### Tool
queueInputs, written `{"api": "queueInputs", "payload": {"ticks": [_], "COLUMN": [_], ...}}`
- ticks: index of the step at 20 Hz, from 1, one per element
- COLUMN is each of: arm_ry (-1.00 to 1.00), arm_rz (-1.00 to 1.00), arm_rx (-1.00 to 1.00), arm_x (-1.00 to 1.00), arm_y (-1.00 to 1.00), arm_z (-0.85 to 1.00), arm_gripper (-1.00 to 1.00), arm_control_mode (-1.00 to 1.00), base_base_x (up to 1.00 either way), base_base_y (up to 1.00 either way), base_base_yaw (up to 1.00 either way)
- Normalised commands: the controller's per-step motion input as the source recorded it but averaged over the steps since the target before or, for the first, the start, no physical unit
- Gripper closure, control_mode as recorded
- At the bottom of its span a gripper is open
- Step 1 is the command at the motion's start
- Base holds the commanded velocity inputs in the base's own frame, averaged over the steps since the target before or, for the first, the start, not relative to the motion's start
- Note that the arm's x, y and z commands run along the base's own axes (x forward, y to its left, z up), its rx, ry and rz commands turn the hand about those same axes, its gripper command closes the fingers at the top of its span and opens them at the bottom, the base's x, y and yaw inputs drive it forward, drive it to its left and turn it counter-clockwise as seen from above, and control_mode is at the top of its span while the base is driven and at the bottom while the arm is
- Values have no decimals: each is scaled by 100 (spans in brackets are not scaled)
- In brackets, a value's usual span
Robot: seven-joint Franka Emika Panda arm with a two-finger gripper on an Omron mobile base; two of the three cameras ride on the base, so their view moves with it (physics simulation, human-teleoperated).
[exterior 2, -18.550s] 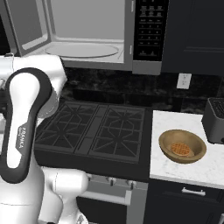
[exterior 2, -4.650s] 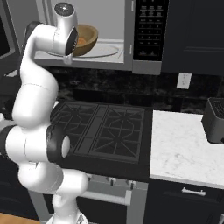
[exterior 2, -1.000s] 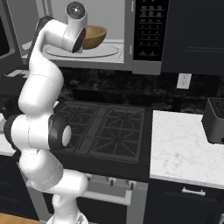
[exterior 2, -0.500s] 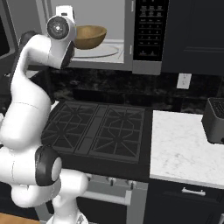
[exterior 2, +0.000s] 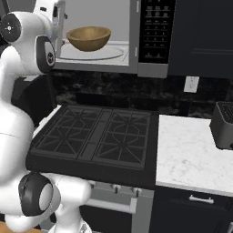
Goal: Open the microwave, place the bowl with waffle inside the microwave, then close the microwave door and turn it on.
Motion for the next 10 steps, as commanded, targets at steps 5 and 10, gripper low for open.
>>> {"api": "queueInputs", "payload": {"ticks": [5,10], "arm_ry": [-21,-27], "arm_rz": [-19,-13], "arm_rx": [19,19], "arm_x": [-36,-27], "arm_y": [0,0], "arm_z": [-48,-35], "arm_gripper": [-100,-100], "arm_control_mode": [-100,-100], "base_base_x": [0,0], "base_base_y": [0,0], "base_base_yaw": [0,0]}}
